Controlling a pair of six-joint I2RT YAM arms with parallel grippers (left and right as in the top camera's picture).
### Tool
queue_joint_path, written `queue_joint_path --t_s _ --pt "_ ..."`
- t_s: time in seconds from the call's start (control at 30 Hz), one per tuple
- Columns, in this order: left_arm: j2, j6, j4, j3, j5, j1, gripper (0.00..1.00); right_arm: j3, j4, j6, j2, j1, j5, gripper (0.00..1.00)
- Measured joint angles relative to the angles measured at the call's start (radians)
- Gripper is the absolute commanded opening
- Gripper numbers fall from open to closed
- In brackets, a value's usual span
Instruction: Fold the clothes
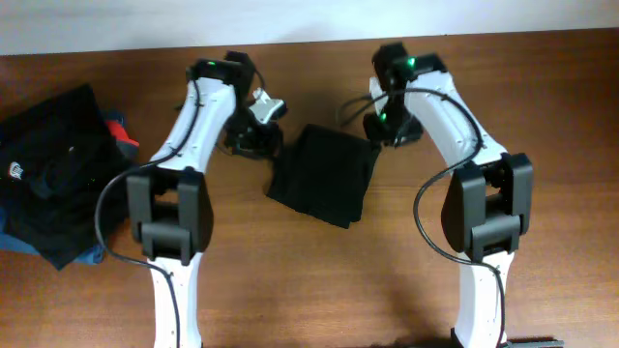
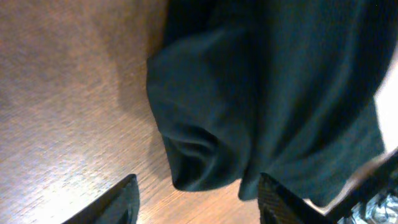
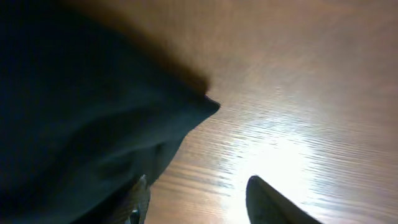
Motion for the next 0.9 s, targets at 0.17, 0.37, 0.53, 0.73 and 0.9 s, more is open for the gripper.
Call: queue_joint_path --t_s 0.17,0.37,0.53,0.73,0.9 --pt "-0.006 0.112 0.027 0.001 0.136 0.040 0.87 0.186 -0.127 -0.002 0.002 -0.014 0.018 0.63" --pt "0.017 0.158 0.064 0.002 0.200 0.033 0.94 0.279 -0.227 -0.005 0.002 -0.084 0.023 0.64" --pt "0.113 0.161 0.060 0.003 0.220 0.013 0.94 0.279 -0.236 -0.005 0.002 -0.093 0.028 0.64" --pt "0.175 0.169 0.004 0.015 0.311 -0.034 0.90 0.279 -0.237 -0.005 0.002 -0.093 0.028 0.64" --pt "0.196 0.178 -0.004 0.017 0.320 -0.128 0.14 0.279 -0.239 -0.005 0.002 -0.093 0.028 0.64"
